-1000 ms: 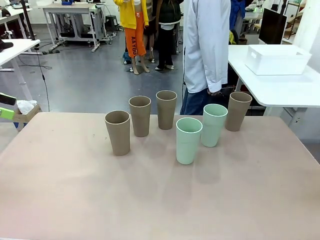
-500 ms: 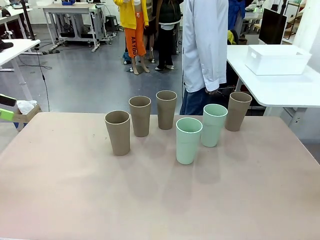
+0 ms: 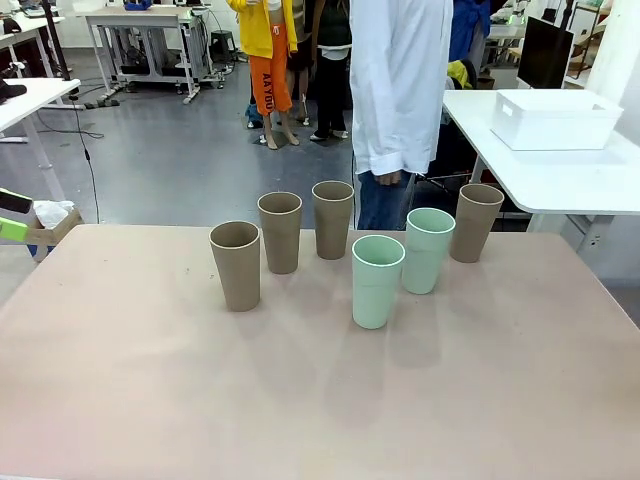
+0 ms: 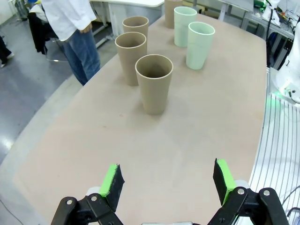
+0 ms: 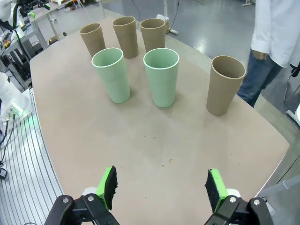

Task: Stack the cups and store them in the basket.
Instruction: Pick up two Reusable plastic cups , one in each hand.

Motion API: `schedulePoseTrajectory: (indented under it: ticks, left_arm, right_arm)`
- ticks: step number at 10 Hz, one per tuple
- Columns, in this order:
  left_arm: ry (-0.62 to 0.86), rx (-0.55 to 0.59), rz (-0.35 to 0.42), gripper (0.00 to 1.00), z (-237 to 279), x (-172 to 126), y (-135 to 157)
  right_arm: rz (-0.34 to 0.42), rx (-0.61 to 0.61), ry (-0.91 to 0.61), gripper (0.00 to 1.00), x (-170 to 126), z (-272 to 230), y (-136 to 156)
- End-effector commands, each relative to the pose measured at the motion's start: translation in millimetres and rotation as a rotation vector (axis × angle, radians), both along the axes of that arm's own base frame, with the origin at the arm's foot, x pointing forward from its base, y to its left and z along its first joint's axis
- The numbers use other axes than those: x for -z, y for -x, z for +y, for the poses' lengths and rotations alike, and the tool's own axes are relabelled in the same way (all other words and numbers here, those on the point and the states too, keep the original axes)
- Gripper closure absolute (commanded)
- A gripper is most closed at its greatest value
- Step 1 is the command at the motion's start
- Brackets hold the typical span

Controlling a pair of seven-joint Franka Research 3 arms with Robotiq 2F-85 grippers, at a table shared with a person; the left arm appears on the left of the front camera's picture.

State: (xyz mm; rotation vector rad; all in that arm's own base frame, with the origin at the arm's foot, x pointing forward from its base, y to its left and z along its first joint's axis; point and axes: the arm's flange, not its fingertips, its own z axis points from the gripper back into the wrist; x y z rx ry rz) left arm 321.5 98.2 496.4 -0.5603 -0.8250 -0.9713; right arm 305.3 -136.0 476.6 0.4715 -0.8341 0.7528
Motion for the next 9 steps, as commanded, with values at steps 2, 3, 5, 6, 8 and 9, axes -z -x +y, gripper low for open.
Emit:
schedulePoseTrajectory:
  ticks: [2,3,5,6,8,9]
  left_arm:
    - [0.019,0.018,-0.024,0.0,0.9,-0.4,-2.0]
    - [0.019,0.018,-0.024,0.0,0.9,-0.4,-2.0]
    - [0.019,0.018,-0.024,0.0,0.9,-0.4,-2.0]
    - [0.019,0.018,-0.024,0.0,0.9,-0.4,-2.0]
    - [0.019,0.018,-0.024,0.0,0.9,-0.4,-2.0]
    - [0.019,0.018,-0.024,0.0,0.9,-0.4,-2.0]
  right_arm:
    - [-0.028,-0.017,-0.012,0.0,-1.1,-3.0,-2.0]
    - [-0.028,-0.017,-0.012,0.0,-1.1,-3.0,-2.0]
    - [-0.028,-0.017,-0.012,0.0,-1.1,-3.0,-2.0]
    - [-0.028,-0.017,-0.012,0.0,-1.1,-3.0,-2.0]
    - [-0.028,-0.017,-0.012,0.0,-1.1,-3.0,-2.0]
    - [-0.028,-0.017,-0.012,0.0,-1.1,-3.0,-2.0]
